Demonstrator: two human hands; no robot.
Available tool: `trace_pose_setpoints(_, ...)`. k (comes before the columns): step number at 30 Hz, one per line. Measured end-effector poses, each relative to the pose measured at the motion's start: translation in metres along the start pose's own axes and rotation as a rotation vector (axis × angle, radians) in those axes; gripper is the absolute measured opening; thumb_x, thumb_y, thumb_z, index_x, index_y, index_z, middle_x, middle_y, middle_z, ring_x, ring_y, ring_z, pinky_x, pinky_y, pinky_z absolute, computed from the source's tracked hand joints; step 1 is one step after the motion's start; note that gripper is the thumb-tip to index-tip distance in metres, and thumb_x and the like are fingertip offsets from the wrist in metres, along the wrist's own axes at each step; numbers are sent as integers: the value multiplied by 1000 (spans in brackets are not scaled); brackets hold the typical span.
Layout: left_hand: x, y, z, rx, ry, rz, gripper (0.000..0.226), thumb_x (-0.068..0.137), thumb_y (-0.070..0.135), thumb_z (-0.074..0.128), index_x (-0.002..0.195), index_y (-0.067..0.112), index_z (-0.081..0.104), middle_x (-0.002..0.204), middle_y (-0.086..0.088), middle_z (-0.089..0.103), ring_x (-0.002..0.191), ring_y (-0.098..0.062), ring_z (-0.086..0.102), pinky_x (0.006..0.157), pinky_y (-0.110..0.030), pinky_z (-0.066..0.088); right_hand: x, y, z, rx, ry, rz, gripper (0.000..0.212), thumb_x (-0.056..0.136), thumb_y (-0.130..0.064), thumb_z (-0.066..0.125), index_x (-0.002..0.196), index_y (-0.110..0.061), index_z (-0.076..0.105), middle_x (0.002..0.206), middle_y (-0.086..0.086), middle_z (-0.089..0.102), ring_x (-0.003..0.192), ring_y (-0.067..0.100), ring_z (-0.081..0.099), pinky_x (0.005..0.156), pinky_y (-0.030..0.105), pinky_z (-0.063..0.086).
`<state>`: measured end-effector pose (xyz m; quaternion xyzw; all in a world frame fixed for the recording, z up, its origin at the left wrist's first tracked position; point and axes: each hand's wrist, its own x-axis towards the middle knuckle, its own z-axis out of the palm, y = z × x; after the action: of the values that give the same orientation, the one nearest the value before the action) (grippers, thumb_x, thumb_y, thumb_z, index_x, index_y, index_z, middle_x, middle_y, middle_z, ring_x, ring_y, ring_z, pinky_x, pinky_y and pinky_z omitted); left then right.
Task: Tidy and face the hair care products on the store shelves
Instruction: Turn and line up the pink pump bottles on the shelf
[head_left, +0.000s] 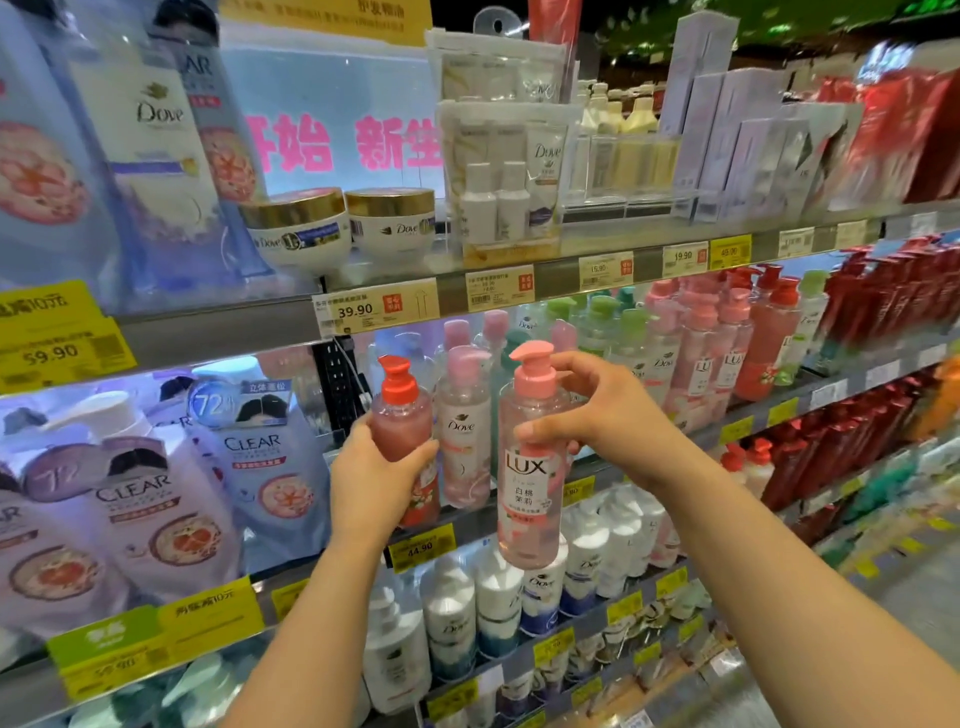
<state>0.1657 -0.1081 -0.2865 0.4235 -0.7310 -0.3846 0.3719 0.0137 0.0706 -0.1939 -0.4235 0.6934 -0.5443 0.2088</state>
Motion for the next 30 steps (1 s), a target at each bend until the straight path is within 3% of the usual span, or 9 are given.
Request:
trace_pose_setpoints(3,1,-5,-2,-7,19,-13,71,73,45,83,130,17,52,118,1,67,96,-14,61,84,-34,53,2,5,1,47,21,3,55,63,-9,93,110,-25,70,109,2,74,70,6,68,53,19,49)
trace_pose_setpoints(8,-5,-7,-8,-30,58,4,68,70,43,86,125,21,54,116,1,68,96,-16,63,83,-35,53,-3,16,13,142,73,23,54,61,-7,93,102,-32,71,108,-6,72,89,10,69,57,17,51)
trace_pose_setpoints(12,-19,-2,-9,6,80,106,69,66,43,87,126,31,55,113,11,67,98,-13,64,81,-34,53,-9,22,13,160,117,5,53,61,-3,92,91,-38,67,97,-16,69,84,-9,66,58,15,52)
trace_pose_setpoints(17,-30,31,-9,12,60,206,69,63,48,87,124,37,55,109,18,65,98,-10,63,84,-37,54,-18,29,-2,159,156,7,54,63,-2,91,95,-37,66,101,-18,67,81,-21,62,61,10,52)
trace_pose_setpoints(23,-43,70,22,-119,-105,190,64,60,46,90,116,38,60,101,25,66,93,9,59,81,-31,51,-39,43,-42,176,266,34,61,59,-10,94,112,-28,71,113,-4,71,89,9,72,64,23,57)
trace_pose_setpoints(27,-54,95,63,-159,-217,205,62,60,42,90,113,41,58,98,28,64,92,13,57,72,-20,45,-57,56,-86,199,336,59,62,62,-8,93,116,-25,69,114,-4,69,91,7,71,63,19,56)
trace_pose_setpoints(30,-64,117,105,-164,-265,226,64,58,42,91,113,38,60,99,25,66,91,10,60,75,-22,49,-67,69,-130,211,380,63,60,63,-5,92,117,-21,69,111,0,72,80,7,74,60,19,56)
